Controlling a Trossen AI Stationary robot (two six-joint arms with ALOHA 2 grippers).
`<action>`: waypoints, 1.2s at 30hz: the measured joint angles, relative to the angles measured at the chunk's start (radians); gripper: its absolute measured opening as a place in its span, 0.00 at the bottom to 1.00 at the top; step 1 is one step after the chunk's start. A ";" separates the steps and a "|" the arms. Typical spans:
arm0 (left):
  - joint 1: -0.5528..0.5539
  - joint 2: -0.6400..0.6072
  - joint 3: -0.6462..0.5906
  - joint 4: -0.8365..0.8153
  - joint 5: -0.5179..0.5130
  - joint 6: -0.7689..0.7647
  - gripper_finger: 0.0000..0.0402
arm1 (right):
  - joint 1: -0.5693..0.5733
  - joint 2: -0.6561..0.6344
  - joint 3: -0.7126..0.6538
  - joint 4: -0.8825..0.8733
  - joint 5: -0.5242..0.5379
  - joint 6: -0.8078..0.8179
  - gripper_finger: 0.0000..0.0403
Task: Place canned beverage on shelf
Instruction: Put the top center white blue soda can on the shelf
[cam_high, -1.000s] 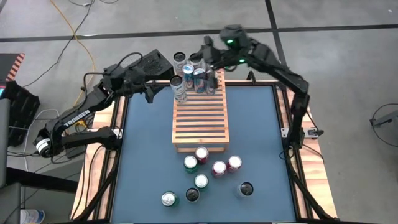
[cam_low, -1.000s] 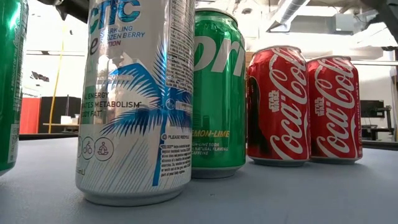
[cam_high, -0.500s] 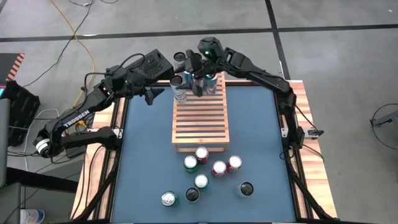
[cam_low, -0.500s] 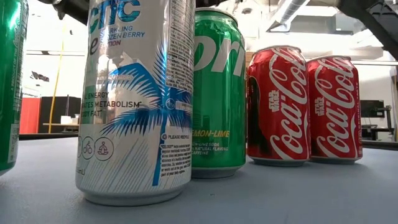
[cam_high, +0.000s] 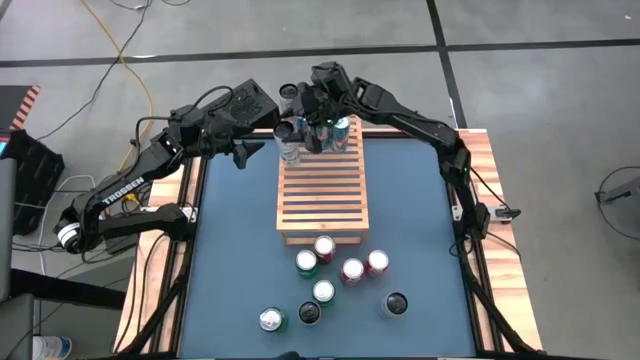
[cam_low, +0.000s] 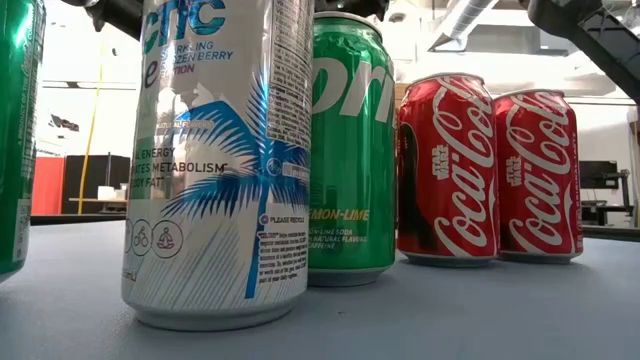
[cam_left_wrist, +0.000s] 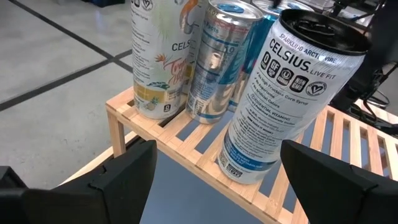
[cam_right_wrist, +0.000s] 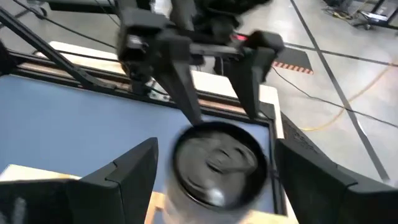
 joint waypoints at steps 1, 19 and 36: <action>0.000 0.000 0.000 0.000 -0.001 0.000 0.82 | -0.003 0.000 0.000 -0.001 0.009 0.000 0.78; 0.000 0.000 0.000 0.003 -0.001 0.005 0.82 | 0.000 0.000 -0.012 -0.028 0.019 -0.016 0.78; 0.000 0.000 0.000 -0.004 0.000 0.004 0.82 | 0.030 0.041 -0.009 -0.019 0.071 -0.015 0.68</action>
